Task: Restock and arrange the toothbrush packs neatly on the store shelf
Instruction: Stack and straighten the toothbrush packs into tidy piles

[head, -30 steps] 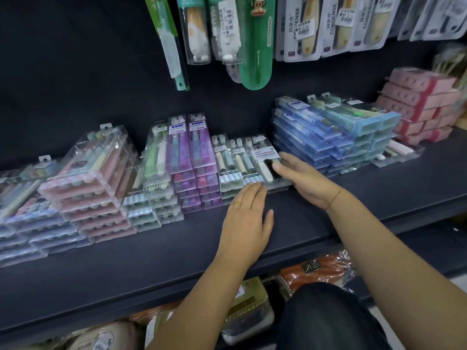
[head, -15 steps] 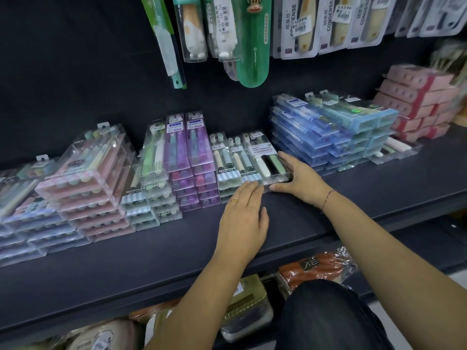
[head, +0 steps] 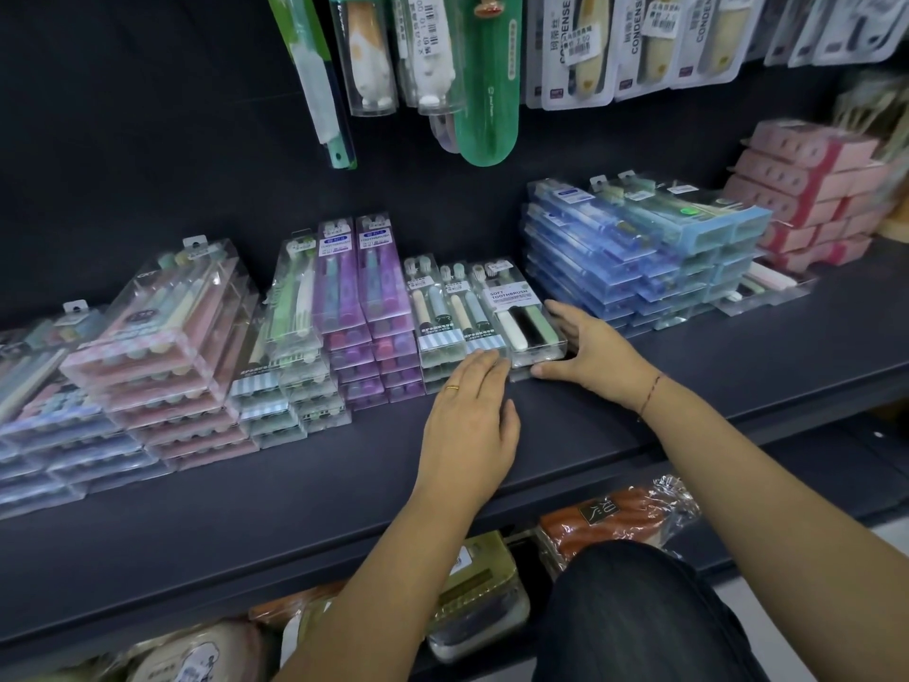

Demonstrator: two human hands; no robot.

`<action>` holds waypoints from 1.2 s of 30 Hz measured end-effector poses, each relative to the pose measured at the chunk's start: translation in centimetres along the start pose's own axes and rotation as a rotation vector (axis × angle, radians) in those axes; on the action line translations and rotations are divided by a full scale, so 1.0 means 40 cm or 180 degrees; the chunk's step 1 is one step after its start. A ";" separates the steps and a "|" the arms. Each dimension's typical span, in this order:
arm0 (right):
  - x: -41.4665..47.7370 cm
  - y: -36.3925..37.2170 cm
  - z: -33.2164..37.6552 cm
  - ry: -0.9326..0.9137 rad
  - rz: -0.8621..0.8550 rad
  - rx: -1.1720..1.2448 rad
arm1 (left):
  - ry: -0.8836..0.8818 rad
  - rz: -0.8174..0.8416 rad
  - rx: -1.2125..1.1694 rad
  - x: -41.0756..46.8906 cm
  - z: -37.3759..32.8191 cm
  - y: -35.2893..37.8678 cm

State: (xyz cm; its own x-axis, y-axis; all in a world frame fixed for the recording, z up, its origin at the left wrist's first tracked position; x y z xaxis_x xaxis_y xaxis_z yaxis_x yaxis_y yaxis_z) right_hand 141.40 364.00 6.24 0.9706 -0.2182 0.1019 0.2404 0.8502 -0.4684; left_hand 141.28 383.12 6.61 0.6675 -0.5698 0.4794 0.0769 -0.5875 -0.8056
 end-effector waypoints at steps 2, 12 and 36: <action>-0.001 0.004 0.012 -0.0064 0.0162 -0.0017 | -0.0007 0.0006 0.0015 -0.001 -0.001 -0.001; 0.003 0.006 0.020 -0.0160 -0.0062 -0.0170 | 0.0020 -0.0028 0.0028 -0.001 -0.001 -0.002; -0.164 -0.098 -0.044 0.0282 -0.1580 0.0100 | 0.0497 0.1125 -0.0073 -0.026 -0.027 0.015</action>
State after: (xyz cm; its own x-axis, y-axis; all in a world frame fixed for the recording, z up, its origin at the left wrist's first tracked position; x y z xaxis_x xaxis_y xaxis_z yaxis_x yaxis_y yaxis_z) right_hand 134.06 361.25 5.89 0.7343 -0.6386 0.2301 0.6743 0.6473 -0.3554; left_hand 139.82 382.75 6.00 0.5290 -0.8190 0.2221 -0.1554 -0.3508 -0.9235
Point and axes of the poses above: each hand's wrist, its own x-axis towards the middle knuckle, its own y-axis out of the palm, z = x × y, the point moved 4 cm from there along x, towards the middle knuckle, and after that the axes turned 2 degrees about -y, right-handed, at the moved point
